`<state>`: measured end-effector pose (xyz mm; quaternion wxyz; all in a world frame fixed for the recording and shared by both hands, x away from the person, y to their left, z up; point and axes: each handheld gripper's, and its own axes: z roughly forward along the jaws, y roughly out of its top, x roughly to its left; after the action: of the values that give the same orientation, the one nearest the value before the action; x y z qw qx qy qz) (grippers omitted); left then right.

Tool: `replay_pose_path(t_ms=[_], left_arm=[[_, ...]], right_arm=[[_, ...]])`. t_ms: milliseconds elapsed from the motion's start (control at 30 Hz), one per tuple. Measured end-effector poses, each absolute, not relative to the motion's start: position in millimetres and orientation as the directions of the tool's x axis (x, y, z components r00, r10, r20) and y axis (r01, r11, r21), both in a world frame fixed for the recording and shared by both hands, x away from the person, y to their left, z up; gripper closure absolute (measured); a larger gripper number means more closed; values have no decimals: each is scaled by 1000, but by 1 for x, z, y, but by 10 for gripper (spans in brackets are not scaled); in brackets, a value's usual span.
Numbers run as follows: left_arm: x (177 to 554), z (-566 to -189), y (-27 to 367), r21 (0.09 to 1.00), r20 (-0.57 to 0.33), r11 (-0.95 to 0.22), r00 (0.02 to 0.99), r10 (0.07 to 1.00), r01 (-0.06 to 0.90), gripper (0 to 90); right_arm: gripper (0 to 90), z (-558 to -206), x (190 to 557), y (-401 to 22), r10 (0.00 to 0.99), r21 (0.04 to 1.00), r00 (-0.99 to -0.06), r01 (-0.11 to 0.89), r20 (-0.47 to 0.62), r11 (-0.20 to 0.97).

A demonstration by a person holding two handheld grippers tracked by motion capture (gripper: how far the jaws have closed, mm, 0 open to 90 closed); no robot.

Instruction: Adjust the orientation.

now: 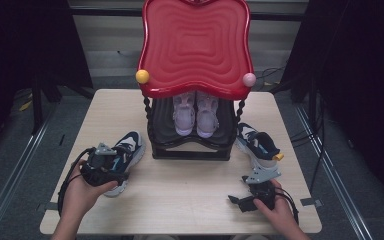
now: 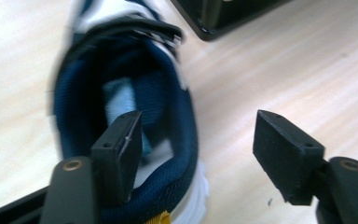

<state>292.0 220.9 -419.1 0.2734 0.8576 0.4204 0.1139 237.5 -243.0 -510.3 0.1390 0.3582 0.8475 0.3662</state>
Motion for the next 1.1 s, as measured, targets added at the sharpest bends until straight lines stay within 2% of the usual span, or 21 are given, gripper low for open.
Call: replay_pose_path(t_ms=[100, 200, 433, 733, 1100], left_arm=[[289, -421, 215, 560, -63, -498, 634, 771, 662, 351], [288, -421, 210, 566, -35, -508, 634, 772, 650, 334], [294, -422, 207, 577, -65, -493, 638, 767, 651, 345], [294, -418, 209, 577, -58, -511, 655, 753, 638, 343], [298, -413, 213, 495, -54, -569, 677, 734, 657, 344]], right_arm=[[118, -510, 238, -243, 709, 720, -705, 505, 27, 475], [118, -510, 238, -243, 709, 720, -705, 505, 26, 475], [118, -510, 238, -243, 708, 720, -706, 504, 26, 476], [118, -510, 238, -243, 708, 720, -706, 504, 26, 476], [118, -510, 238, -243, 709, 720, -705, 505, 27, 475]])
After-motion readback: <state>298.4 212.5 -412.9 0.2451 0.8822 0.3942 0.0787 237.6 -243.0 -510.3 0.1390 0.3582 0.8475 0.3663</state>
